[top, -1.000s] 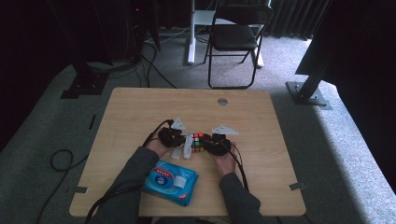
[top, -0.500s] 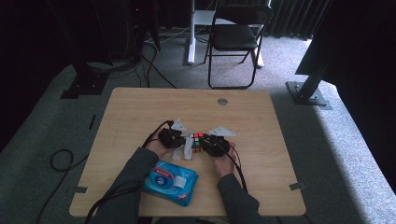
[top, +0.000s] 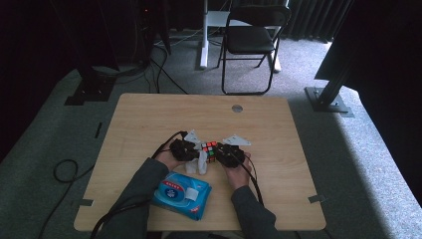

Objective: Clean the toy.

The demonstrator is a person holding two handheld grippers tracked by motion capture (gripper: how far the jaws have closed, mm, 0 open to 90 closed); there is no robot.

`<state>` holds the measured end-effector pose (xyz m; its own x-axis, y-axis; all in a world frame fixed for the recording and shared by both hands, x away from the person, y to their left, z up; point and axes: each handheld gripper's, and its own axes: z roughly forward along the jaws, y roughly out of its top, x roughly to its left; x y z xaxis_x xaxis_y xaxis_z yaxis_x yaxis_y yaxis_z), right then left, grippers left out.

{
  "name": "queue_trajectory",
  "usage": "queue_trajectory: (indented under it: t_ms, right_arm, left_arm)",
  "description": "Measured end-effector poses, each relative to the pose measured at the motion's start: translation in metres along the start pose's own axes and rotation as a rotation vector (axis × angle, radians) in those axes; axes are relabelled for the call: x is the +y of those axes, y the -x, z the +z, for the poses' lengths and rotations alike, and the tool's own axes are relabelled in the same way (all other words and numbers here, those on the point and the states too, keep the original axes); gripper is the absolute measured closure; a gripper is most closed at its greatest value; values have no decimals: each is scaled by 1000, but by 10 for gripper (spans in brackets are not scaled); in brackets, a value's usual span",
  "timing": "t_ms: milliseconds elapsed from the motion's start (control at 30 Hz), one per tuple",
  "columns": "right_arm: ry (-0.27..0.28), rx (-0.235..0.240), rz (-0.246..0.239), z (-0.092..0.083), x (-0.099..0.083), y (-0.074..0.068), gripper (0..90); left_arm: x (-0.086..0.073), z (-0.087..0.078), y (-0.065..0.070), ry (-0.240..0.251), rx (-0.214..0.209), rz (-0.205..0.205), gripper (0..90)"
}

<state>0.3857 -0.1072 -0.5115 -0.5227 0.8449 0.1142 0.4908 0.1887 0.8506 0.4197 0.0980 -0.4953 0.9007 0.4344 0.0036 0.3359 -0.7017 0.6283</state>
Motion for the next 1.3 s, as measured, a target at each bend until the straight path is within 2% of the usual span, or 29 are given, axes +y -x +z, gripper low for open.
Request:
queue_trajectory:
  t_ms: [133, 267, 533, 767, 933, 1300]
  right_arm:
    - [-1, 0, 5, 0, 0, 0, 712]
    - [-2, 0, 12, 0, 0, 0, 712]
    - [-1, 6, 23, 0, 0, 1, 712]
    - [-2, 10, 31, 0, 0, 1, 712]
    - [-1, 12, 33, 0, 0, 2, 711]
    - [1, 16, 34, 0, -1, 2, 711]
  left_arm:
    - [2, 6, -1, -45, -7, -8, 868]
    - [4, 16, 0, -122, 16, 16, 864]
    - [6, 28, 1, -206, 31, 49, 859]
    - [6, 29, -3, -200, 23, 18, 847]
    - [5, 28, -5, -191, 55, -4, 849]
    - [2, 15, -16, -85, 78, -100, 850]
